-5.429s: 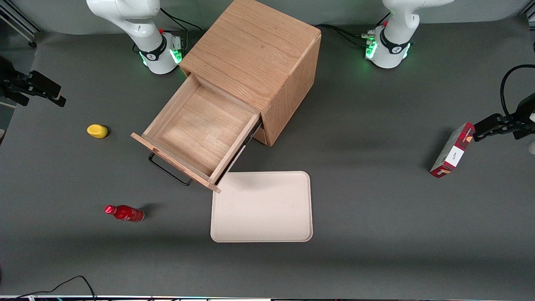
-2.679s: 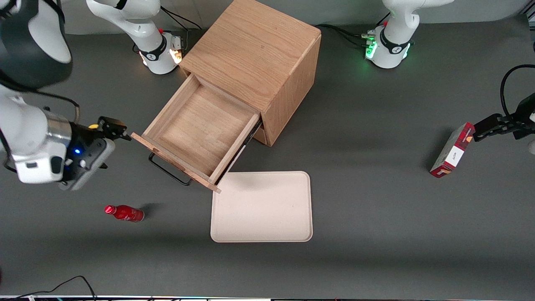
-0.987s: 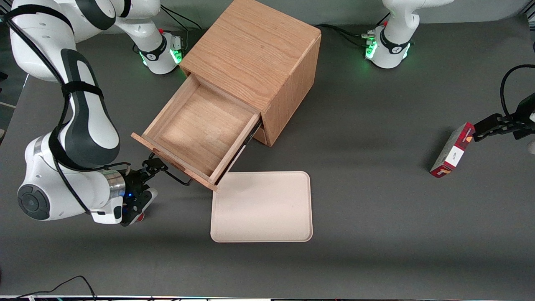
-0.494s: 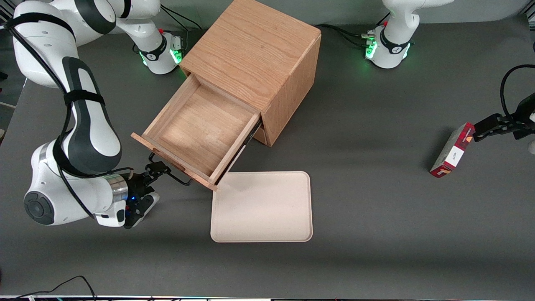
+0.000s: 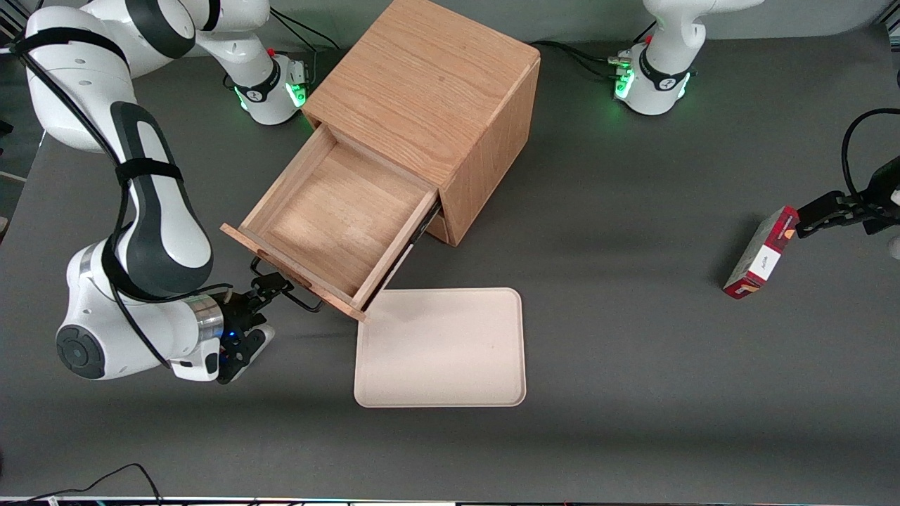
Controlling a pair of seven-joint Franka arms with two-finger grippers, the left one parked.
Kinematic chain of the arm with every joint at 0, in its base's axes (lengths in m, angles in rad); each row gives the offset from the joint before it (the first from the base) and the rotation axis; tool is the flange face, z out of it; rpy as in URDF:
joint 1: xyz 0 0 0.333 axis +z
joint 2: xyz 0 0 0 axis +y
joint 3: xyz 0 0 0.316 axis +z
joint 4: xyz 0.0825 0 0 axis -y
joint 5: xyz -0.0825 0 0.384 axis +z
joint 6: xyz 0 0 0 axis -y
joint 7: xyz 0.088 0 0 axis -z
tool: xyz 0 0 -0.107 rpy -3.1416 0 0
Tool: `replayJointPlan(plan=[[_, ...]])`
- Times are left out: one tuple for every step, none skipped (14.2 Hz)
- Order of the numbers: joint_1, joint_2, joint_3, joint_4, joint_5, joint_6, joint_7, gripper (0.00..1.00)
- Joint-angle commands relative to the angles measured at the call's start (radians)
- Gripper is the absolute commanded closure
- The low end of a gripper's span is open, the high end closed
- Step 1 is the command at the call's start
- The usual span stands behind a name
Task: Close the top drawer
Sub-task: 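Press the right gripper against the drawer front beside the black handle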
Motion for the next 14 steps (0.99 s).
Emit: replayJointPlan(plan=[[-0.014,-0.044,-0.001,-0.081,0.010,0.052,0.018,0.00],[-0.016,-0.062,-0.001,-0.110,0.011,0.071,0.020,0.00],[-0.016,-0.085,-0.001,-0.148,0.011,0.094,0.022,0.00],[-0.017,-0.105,0.001,-0.182,0.014,0.114,0.023,0.00],[-0.023,-0.122,-0.001,-0.208,0.031,0.125,0.023,0.00],[-0.025,-0.134,-0.001,-0.230,0.051,0.128,0.023,0.00],[-0.026,-0.149,-0.001,-0.244,0.063,0.128,0.023,0.00],[-0.025,-0.163,-0.001,-0.259,0.067,0.128,0.032,0.00],[-0.025,-0.180,0.001,-0.277,0.068,0.128,0.049,0.00],[-0.025,-0.194,0.001,-0.293,0.080,0.128,0.051,0.00],[-0.025,-0.205,0.001,-0.310,0.096,0.129,0.051,0.00],[-0.023,-0.218,0.001,-0.331,0.102,0.138,0.051,0.00],[-0.023,-0.240,0.001,-0.365,0.103,0.160,0.052,0.00],[-0.023,-0.263,0.002,-0.406,0.116,0.187,0.052,0.00]])
